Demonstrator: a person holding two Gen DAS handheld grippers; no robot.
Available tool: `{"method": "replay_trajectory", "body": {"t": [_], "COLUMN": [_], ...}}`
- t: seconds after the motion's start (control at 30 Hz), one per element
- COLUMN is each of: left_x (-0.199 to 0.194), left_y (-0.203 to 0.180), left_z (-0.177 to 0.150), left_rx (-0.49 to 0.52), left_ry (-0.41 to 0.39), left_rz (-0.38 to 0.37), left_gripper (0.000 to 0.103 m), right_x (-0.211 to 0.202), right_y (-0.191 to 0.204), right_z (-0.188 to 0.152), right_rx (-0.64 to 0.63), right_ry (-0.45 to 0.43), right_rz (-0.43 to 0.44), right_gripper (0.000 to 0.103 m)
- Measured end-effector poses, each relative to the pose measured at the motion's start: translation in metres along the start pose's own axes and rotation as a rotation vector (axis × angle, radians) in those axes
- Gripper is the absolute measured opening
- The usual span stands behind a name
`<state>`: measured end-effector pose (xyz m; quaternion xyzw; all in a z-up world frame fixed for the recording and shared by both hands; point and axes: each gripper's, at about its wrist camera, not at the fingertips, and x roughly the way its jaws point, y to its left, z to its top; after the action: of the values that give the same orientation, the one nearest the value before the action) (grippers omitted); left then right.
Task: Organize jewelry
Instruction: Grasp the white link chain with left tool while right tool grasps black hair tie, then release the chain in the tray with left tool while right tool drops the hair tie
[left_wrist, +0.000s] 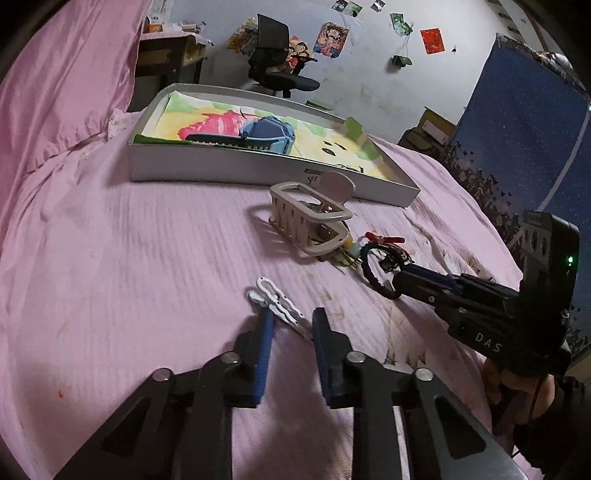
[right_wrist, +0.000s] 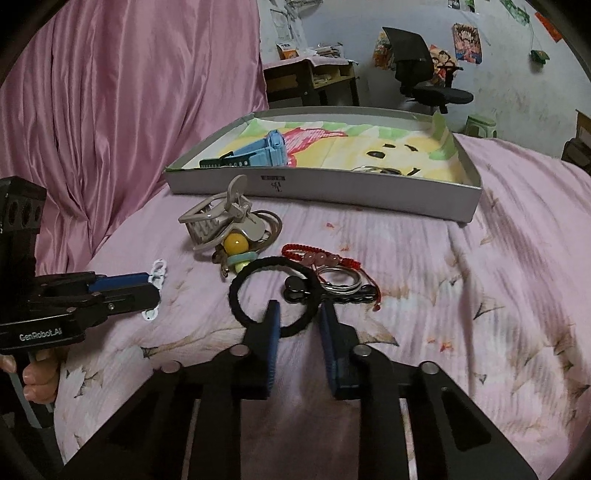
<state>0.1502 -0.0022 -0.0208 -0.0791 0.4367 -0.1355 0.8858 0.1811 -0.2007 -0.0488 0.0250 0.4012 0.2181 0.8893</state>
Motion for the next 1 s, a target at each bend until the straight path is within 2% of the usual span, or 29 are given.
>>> {"method": "replay_trajectory", "body": {"t": [0.13, 0.33, 0.47, 0.63, 0.87, 1.0], "left_x": [0.000, -0.003, -0.008, -0.013, -0.020, -0.026], "left_y": [-0.002, -0.004, -0.012, -0.013, -0.011, -0.012], "left_z": [-0.001, -0.003, -0.006, -0.007, -0.008, -0.009], "left_rx": [0.005, 0.003, 0.046, 0.054, 0.049, 0.056], "left_ry": [0.005, -0.009, -0.038, -0.061, -0.092, -0.134], "left_rz": [-0.002, -0.014, 0.005, 0.010, 0.015, 0.032], "left_gripper": [0.013, 0.005, 0.004, 0.004, 0.004, 0.004], "right_x": [0.002, 0.000, -0.009, -0.021, -0.028, -0.030], "right_y": [-0.001, -0.001, 0.004, 0.007, 0.008, 0.008], "right_z": [-0.002, -0.005, -0.007, -0.006, -0.004, -0.005], "right_rx": [0.012, 0.019, 0.000, -0.019, -0.028, -0.030], "right_ry": [0.004, -0.007, -0.044, -0.100, -0.131, -0.146], "right_rz": [0.016, 0.041, 0.046, 0.045, 0.043, 0.038], "right_gripper": [0.008, 0.005, 0.005, 0.005, 0.005, 0.005]}}
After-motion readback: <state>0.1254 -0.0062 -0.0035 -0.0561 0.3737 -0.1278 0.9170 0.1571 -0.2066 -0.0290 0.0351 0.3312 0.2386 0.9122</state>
